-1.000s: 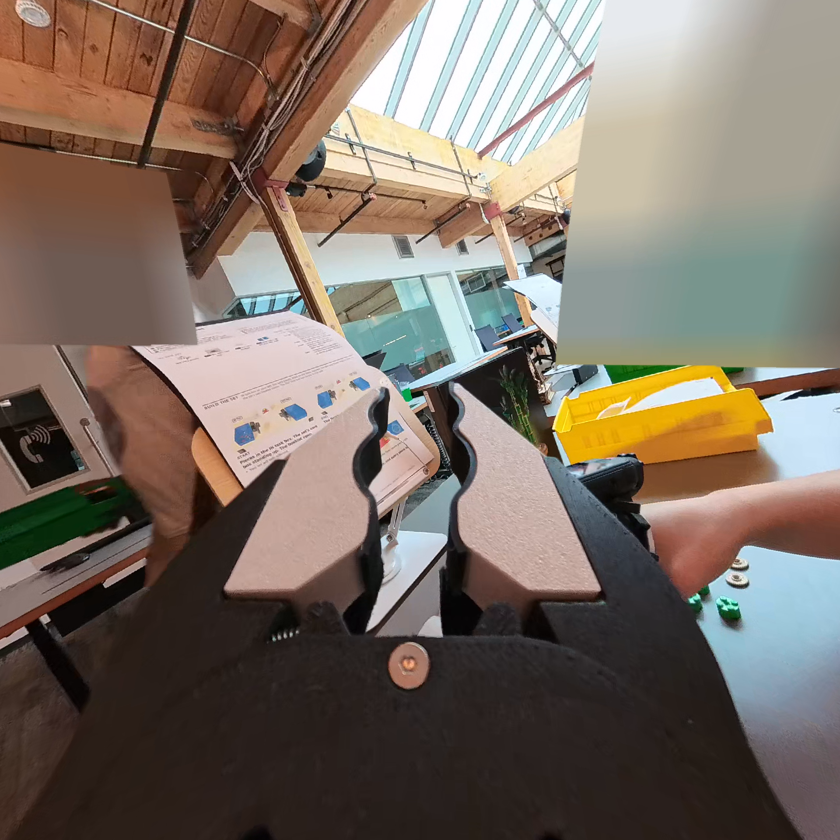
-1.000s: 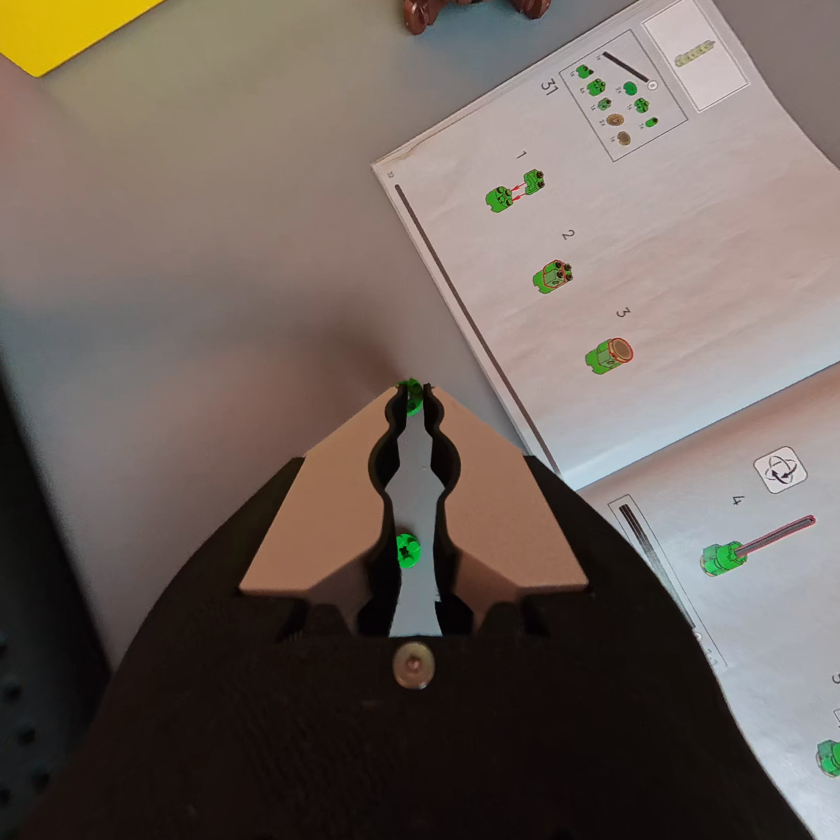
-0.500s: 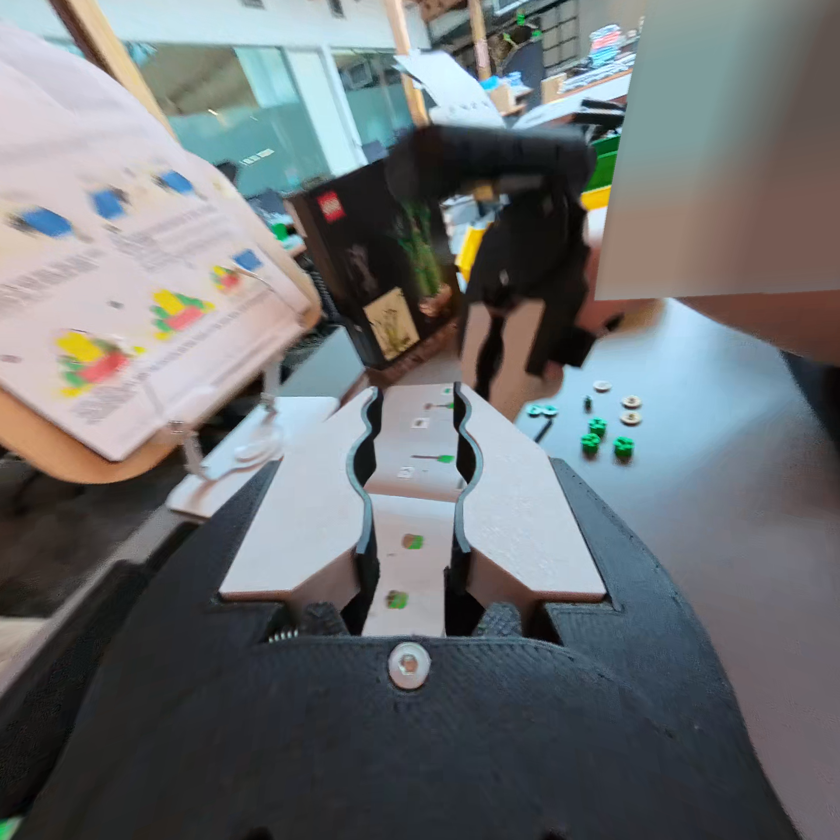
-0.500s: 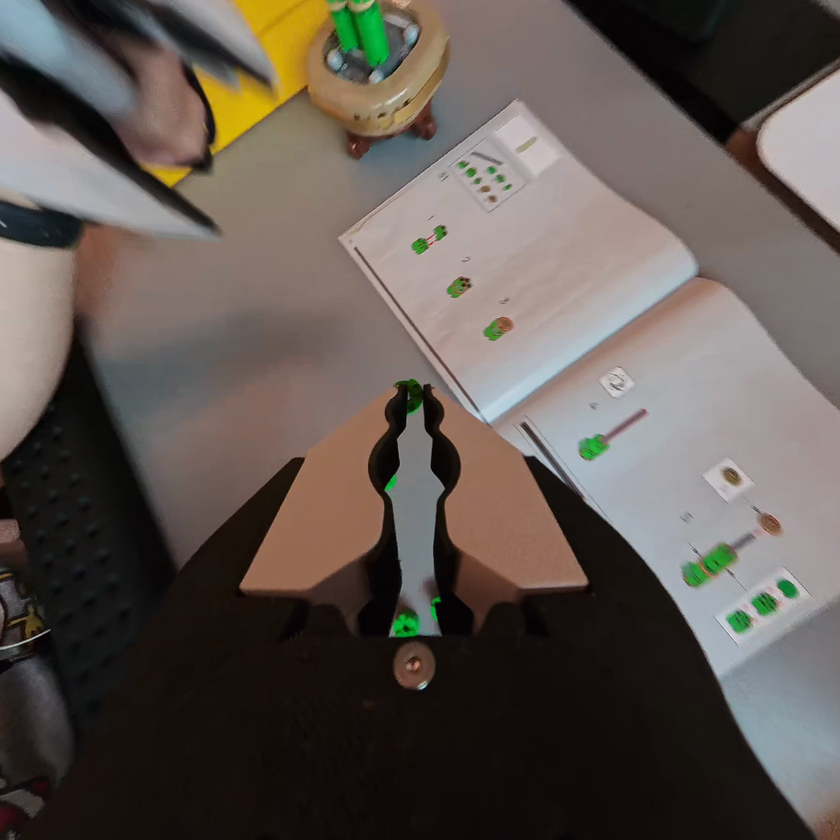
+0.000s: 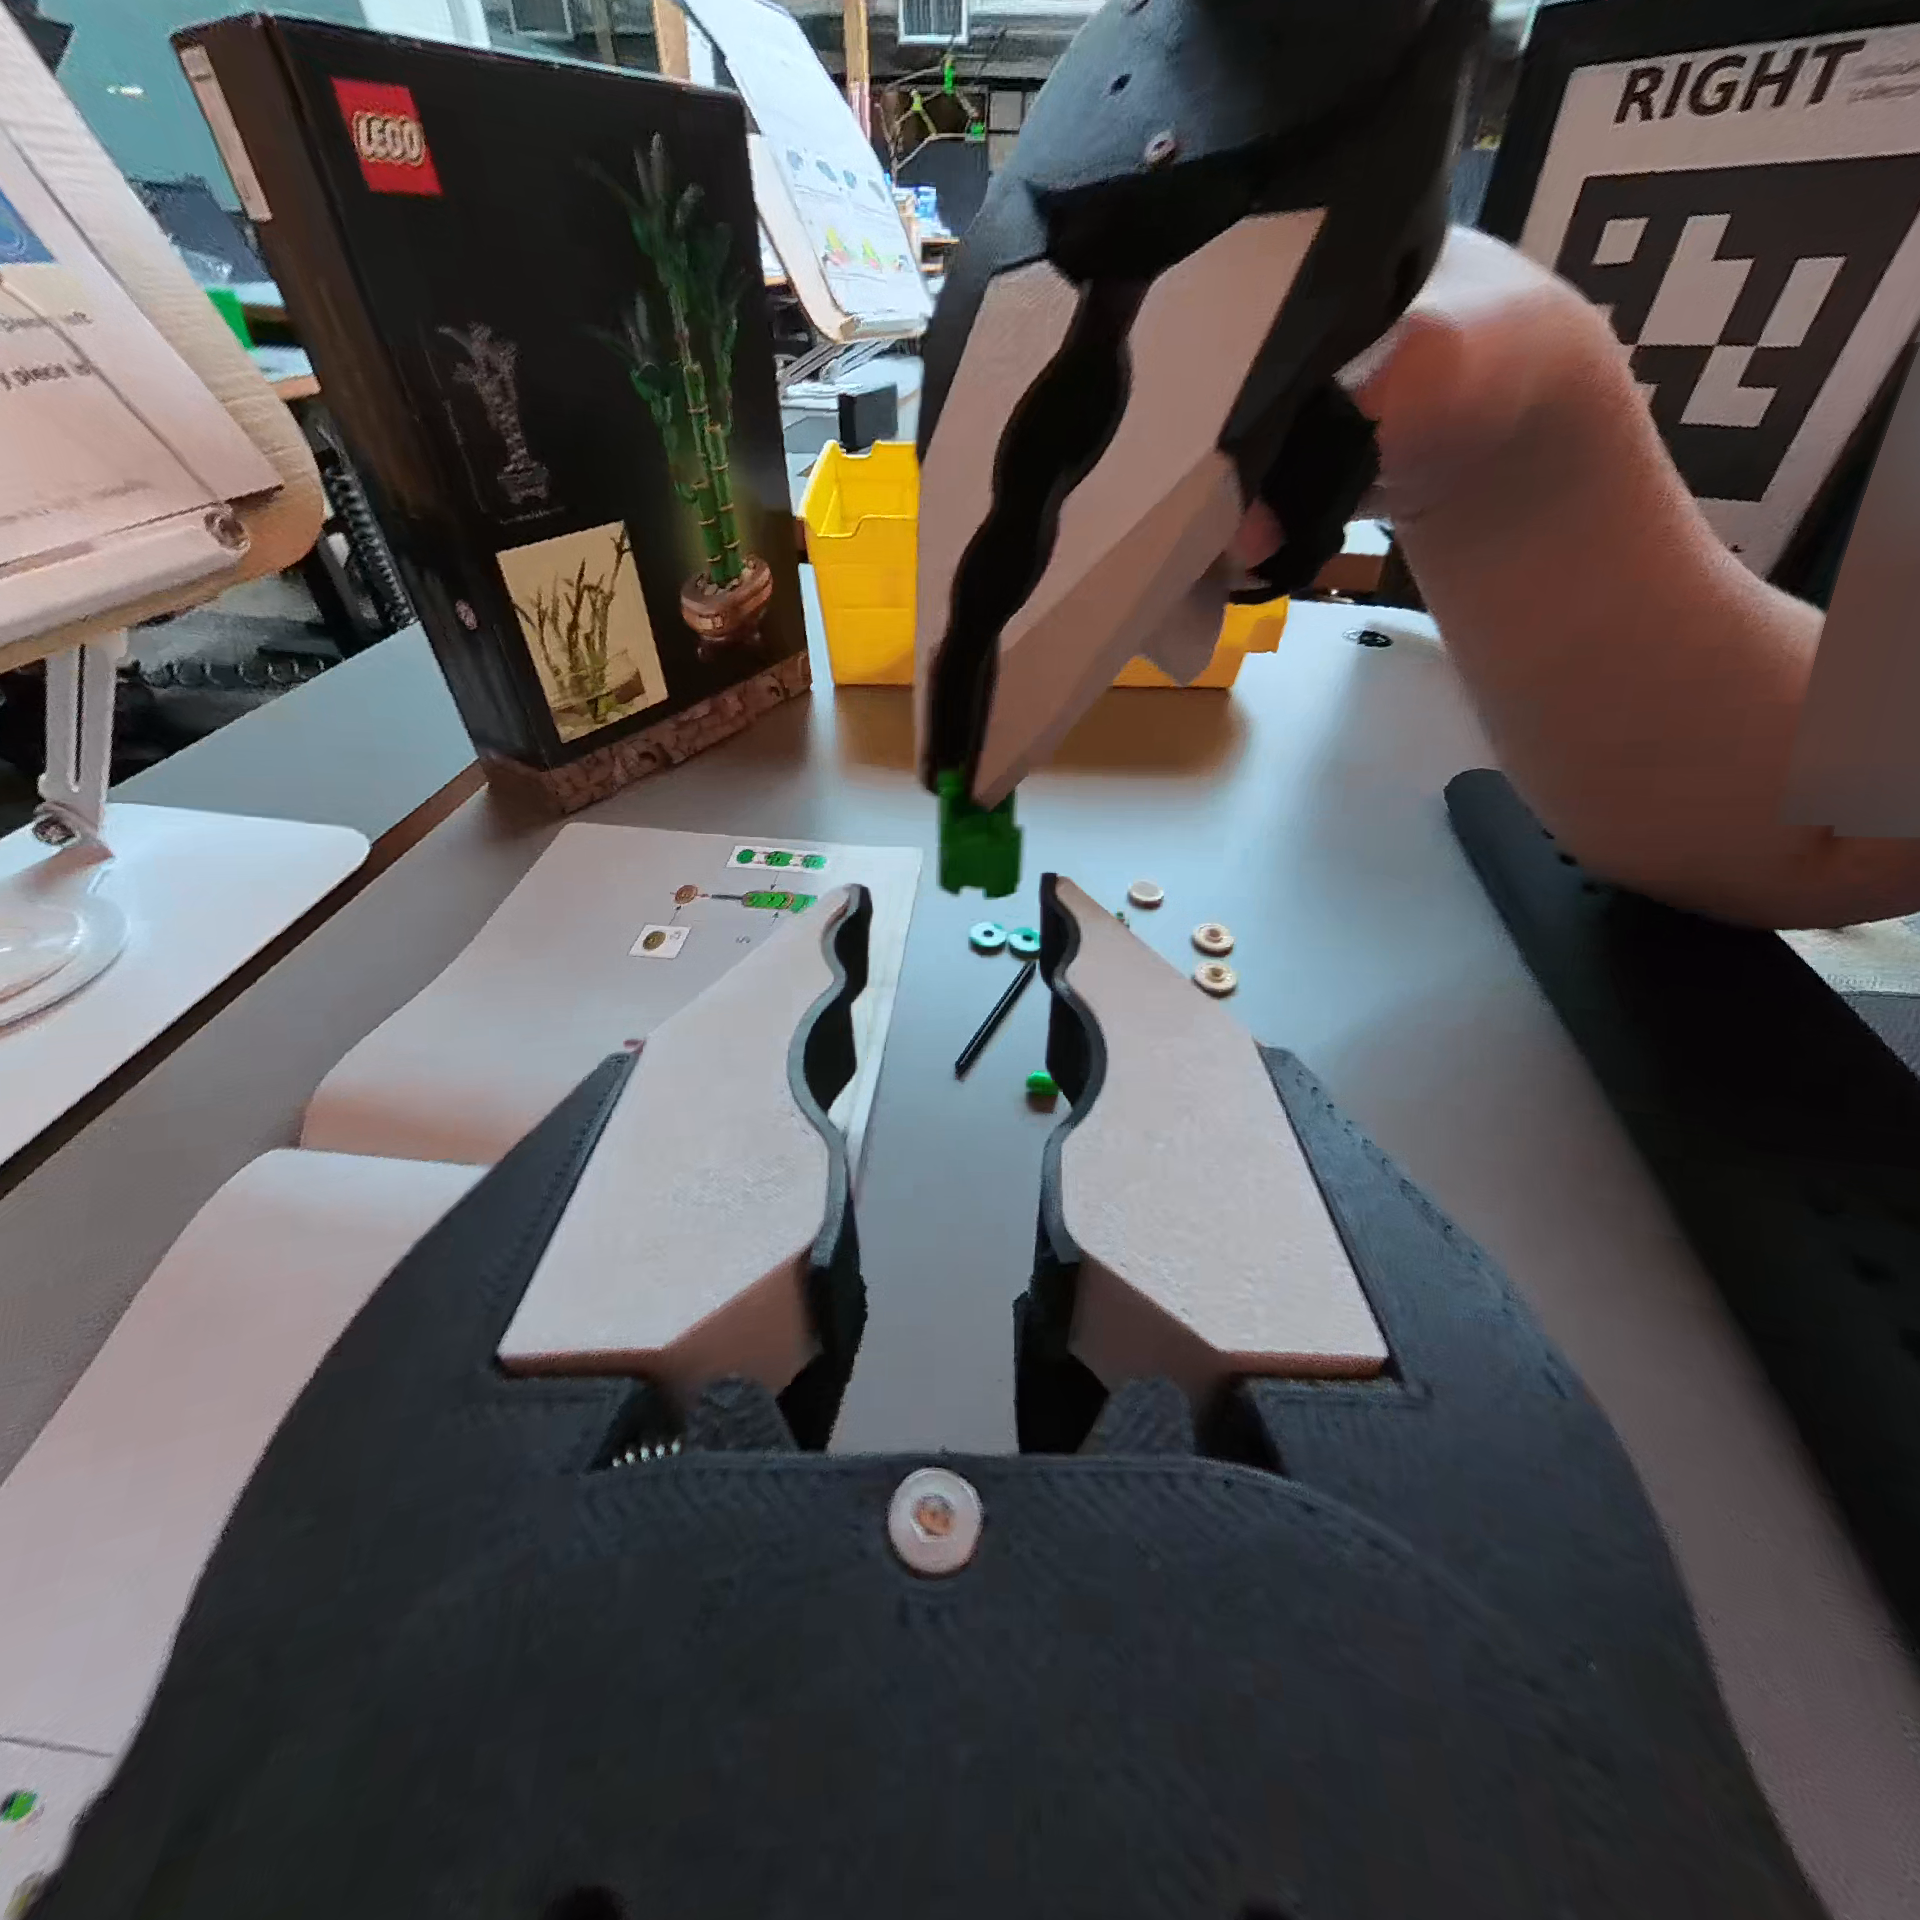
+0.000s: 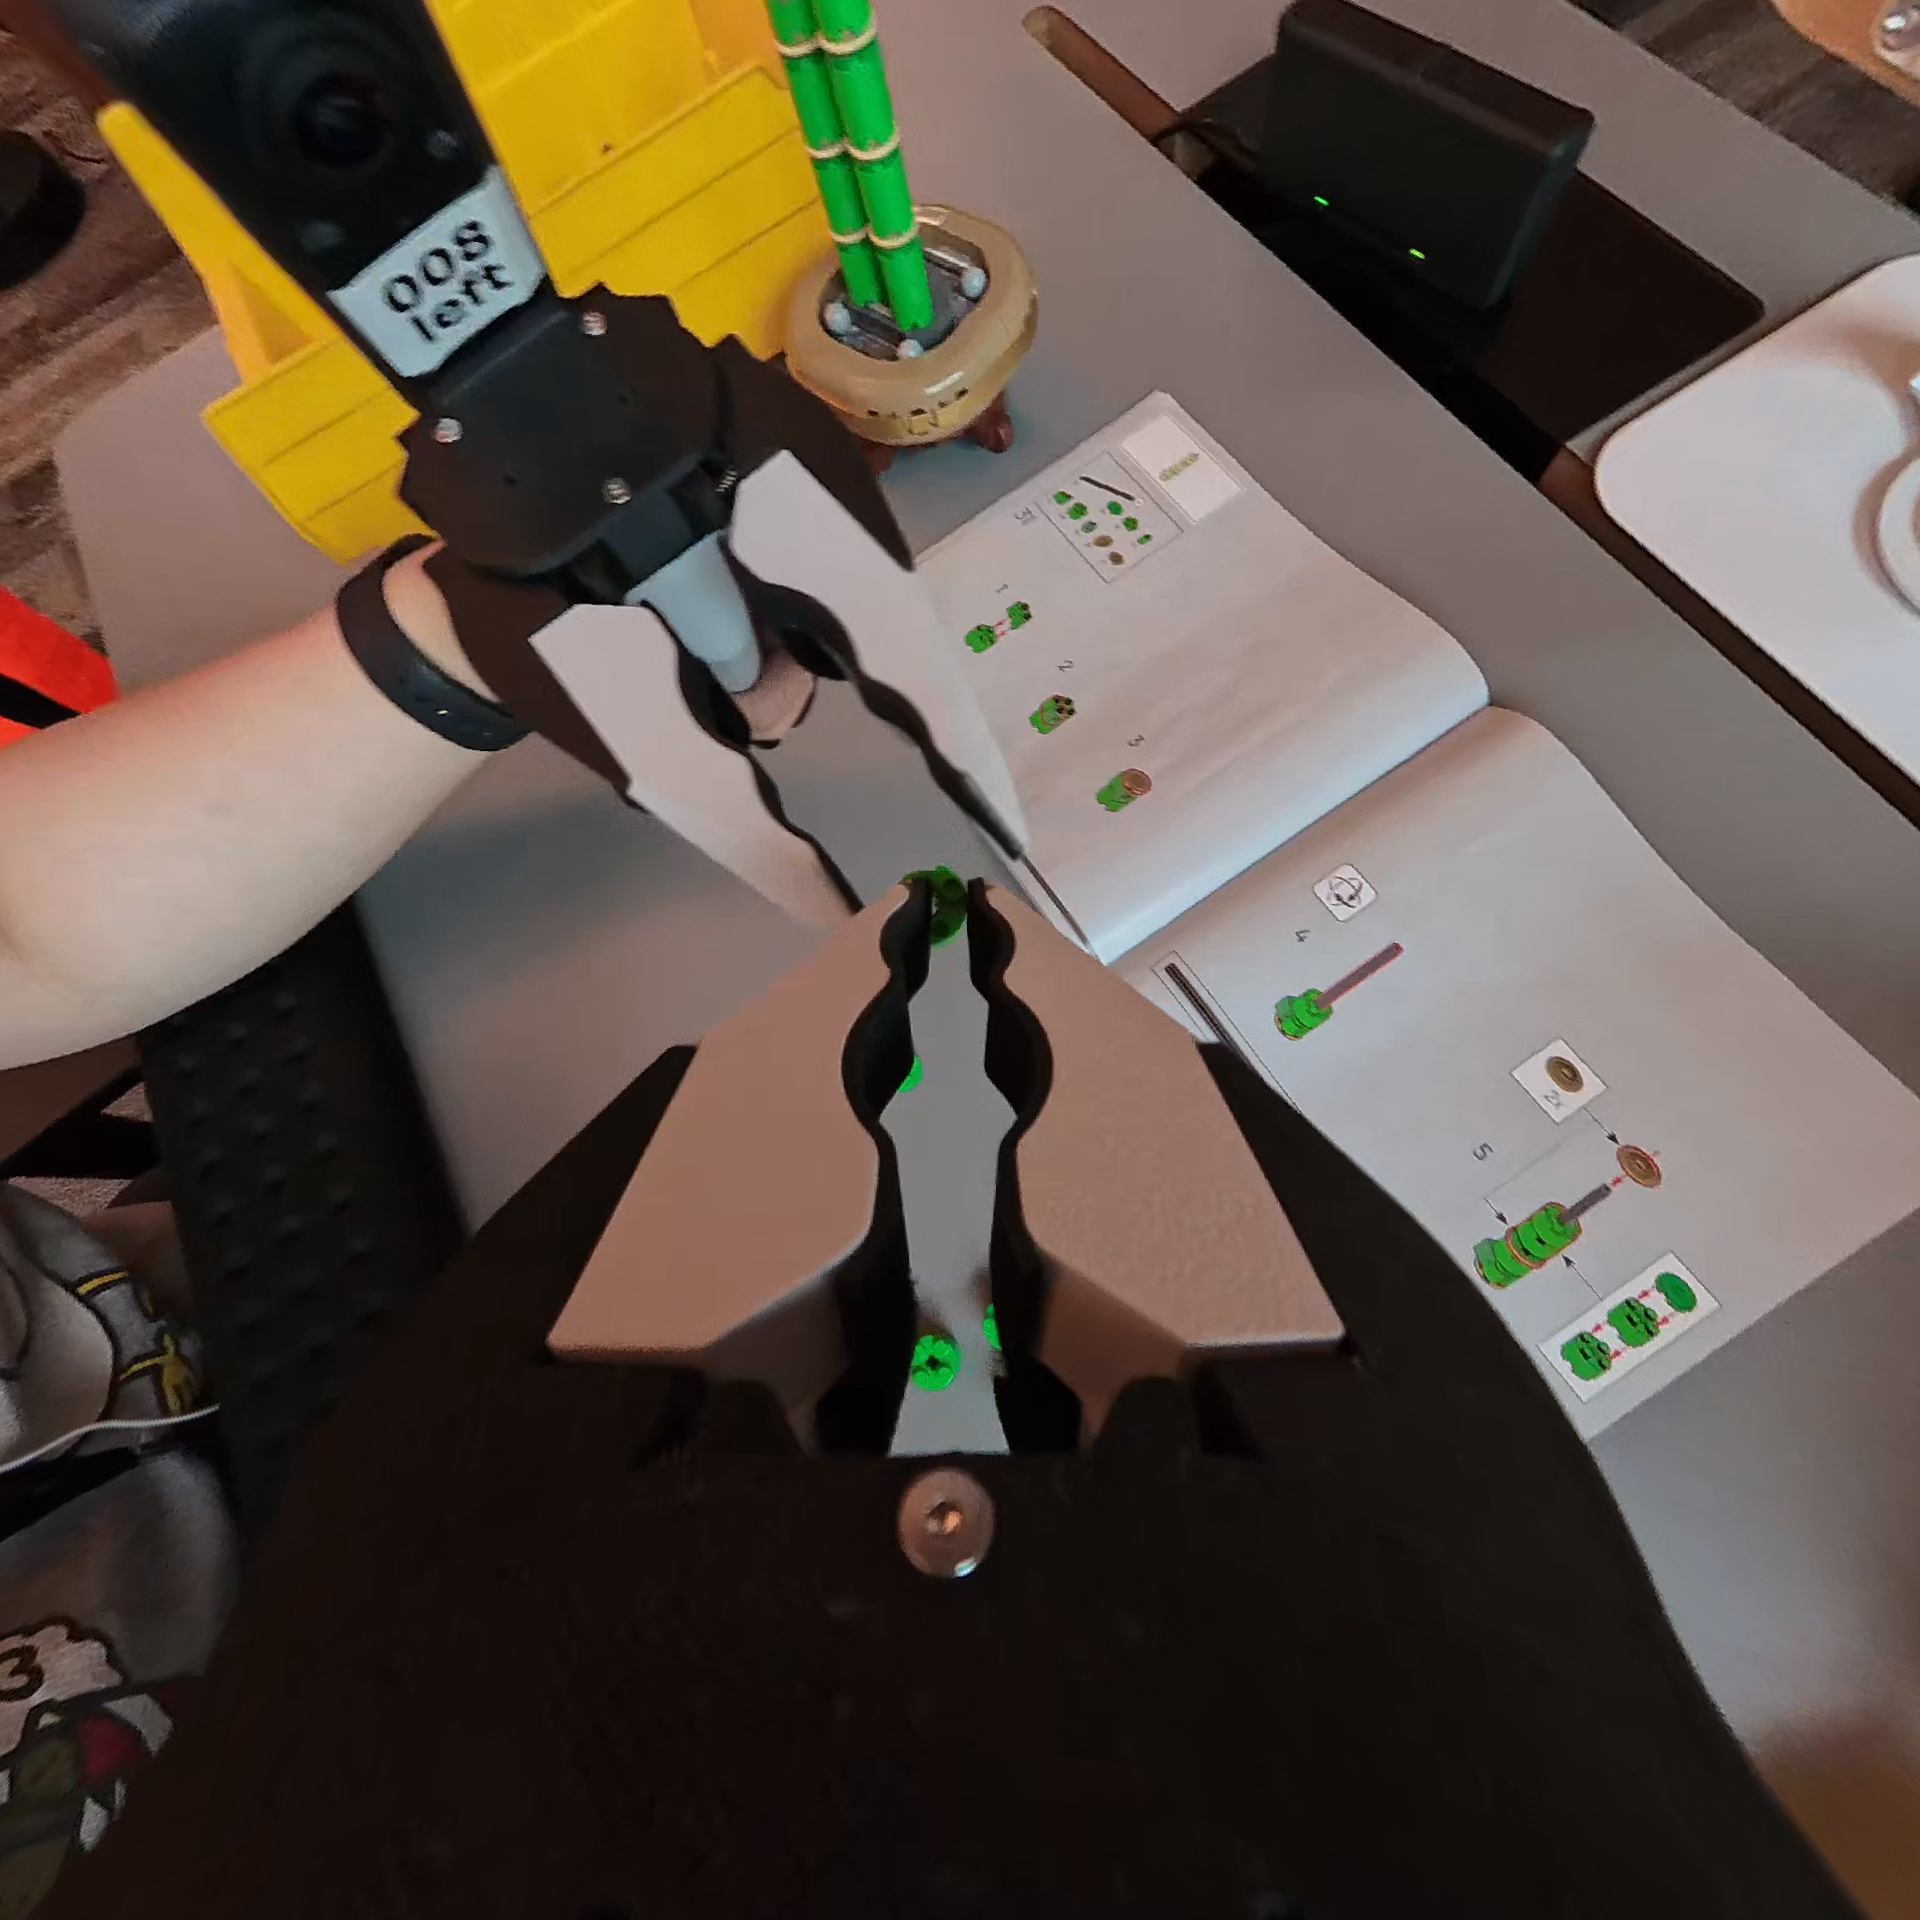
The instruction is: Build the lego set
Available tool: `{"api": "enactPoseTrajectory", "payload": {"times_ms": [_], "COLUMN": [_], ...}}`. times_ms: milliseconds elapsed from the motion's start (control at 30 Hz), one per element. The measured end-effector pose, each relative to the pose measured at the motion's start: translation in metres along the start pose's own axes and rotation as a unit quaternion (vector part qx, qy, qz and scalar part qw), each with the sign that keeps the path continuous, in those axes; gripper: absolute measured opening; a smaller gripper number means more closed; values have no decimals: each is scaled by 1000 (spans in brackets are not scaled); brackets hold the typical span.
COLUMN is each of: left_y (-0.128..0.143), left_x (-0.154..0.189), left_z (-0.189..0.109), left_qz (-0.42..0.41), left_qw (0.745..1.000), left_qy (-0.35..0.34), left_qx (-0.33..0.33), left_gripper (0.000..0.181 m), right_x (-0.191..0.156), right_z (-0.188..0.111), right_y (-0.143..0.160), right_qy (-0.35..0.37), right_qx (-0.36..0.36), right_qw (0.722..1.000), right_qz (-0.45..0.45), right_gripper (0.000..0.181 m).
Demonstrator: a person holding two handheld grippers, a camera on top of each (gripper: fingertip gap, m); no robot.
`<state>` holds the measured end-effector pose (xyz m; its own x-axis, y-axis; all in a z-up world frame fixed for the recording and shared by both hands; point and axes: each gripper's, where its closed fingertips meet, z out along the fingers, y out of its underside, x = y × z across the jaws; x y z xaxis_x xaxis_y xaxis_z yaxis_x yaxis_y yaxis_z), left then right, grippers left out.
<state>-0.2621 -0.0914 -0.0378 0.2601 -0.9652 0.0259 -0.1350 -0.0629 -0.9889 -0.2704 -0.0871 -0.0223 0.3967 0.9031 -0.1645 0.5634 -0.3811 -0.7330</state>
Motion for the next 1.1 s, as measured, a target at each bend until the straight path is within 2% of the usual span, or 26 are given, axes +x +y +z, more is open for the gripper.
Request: {"api": "enactPoseTrajectory", "payload": {"times_ms": [100,167,233,367,500,800,1000,1100], "left_y": [2,6,2,-27,-40,-27,-16,-13], "left_x": [6,12,-1,-22,-19,-24,-22,-18], "left_z": [-3,-12,-35,-96,-125,-135,-126,-111], "left_qz": [-7,3,1,4,34,12,9,-3], "left_qw": [1000,999,999,998,995,994,995,997], "left_qy": [27,47,14,-62,-93,-103,-89,-58], "left_qx": [0,-27,-40,-5,2,-28,-51,-44], "left_gripper": [32,29,37,39,40,45,45,45], "right_x": [-5,-7,-9,-6,-7,-5,-6,-10], "right_z": [-1,-2,-6,-8,-1,0,3,3], "right_y": [-2,-5,-9,-4,1,3,3,-1], "right_qy": [-1,-2,-6,-4,-8,0,-1,-8], "right_qx": [3,8,20,8,-6,-12,-12,-3], "right_qw": [1000,999,999,999,999,999,999,999], "right_qz": [-27,-37,-36,-32,-33,-33,-35,-38], "right_gripper": [6,6,6,6,6,6,6,6]}}
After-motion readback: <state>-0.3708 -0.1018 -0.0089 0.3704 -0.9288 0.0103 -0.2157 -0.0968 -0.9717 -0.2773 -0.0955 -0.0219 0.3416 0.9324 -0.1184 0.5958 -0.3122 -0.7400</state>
